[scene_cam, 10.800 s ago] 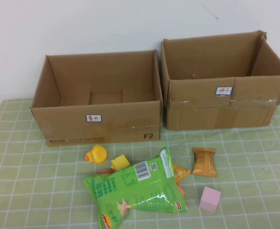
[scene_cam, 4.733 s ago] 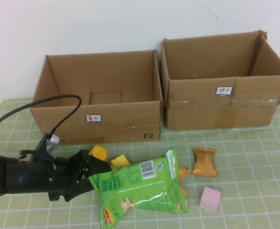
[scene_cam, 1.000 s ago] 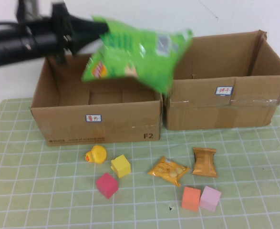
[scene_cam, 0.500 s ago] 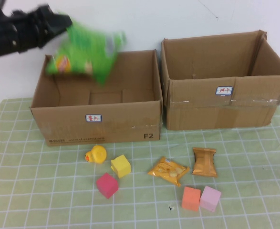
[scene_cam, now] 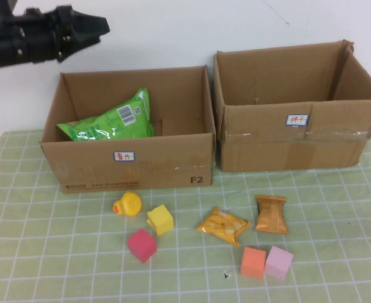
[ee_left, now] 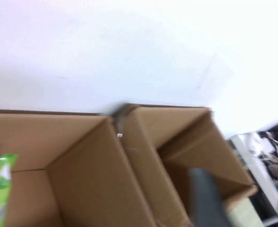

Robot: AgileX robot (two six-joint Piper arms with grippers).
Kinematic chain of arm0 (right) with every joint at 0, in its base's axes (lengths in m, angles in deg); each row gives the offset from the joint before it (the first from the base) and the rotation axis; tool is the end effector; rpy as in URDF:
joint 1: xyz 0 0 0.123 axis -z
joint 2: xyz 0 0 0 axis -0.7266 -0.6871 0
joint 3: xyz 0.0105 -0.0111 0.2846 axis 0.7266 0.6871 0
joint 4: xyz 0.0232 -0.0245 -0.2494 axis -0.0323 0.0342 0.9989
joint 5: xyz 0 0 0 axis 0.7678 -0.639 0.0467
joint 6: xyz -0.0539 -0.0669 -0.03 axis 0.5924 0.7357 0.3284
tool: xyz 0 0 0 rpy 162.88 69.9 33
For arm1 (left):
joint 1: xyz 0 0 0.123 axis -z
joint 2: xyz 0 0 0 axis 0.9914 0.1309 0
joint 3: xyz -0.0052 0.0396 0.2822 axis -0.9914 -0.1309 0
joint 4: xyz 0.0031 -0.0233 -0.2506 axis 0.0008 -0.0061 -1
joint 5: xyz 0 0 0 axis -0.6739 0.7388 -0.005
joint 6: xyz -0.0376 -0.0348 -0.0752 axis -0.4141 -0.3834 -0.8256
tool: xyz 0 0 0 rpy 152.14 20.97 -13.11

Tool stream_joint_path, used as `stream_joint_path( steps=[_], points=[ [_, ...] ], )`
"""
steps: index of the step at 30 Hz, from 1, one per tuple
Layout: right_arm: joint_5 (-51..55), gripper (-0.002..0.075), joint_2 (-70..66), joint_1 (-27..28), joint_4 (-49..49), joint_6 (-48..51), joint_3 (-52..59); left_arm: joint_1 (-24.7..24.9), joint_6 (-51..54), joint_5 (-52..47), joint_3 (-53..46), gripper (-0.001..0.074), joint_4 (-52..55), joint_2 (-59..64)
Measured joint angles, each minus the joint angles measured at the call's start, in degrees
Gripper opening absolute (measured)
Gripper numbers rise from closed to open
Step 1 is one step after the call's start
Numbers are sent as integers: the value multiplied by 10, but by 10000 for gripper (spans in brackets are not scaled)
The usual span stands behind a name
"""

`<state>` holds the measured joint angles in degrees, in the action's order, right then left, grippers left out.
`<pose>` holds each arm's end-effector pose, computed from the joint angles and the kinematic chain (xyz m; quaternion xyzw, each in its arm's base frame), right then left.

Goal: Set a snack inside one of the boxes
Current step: Pick up the biscuit

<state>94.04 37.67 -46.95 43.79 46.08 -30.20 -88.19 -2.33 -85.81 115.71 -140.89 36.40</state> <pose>0.1510 0.0241 0.2406 -0.1037 0.8874 0.0941 0.4393 0.4453 -0.0270 0.3351 -0.0063 0.7644 -0.4736 0.4374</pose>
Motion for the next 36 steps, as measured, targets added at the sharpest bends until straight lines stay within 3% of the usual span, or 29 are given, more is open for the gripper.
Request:
stream_joint_path(
  steps=[2,3,8,11,15,22,26,30,36],
  points=[
    [0,-2,0,0,-2,0,0,1,-23,-16,34,83,60,-6],
    [0,-2,0,0,-2,0,0,2,-27,-16,45,54,99,-12],
    [-1,-2,0,0,-7,0,0,36,-98,5,86,8,410,-75],
    [4,-2,0,0,-9,0,0,67,-210,1,90,3,635,-112],
    [24,-2,0,0,-11,9,0,89,-331,-15,84,0,795,-141],
    [38,1,0,-2,0,1,-5,105,-398,6,-33,0,899,-241],
    [67,2,0,-47,44,-26,-30,106,-427,68,-164,0,911,-340],
    [68,3,-16,-120,195,-153,-61,116,-441,154,-343,0,904,-476],
    [64,13,-116,-157,341,-310,-97,123,-446,213,-541,0,871,-626]
  ],
)
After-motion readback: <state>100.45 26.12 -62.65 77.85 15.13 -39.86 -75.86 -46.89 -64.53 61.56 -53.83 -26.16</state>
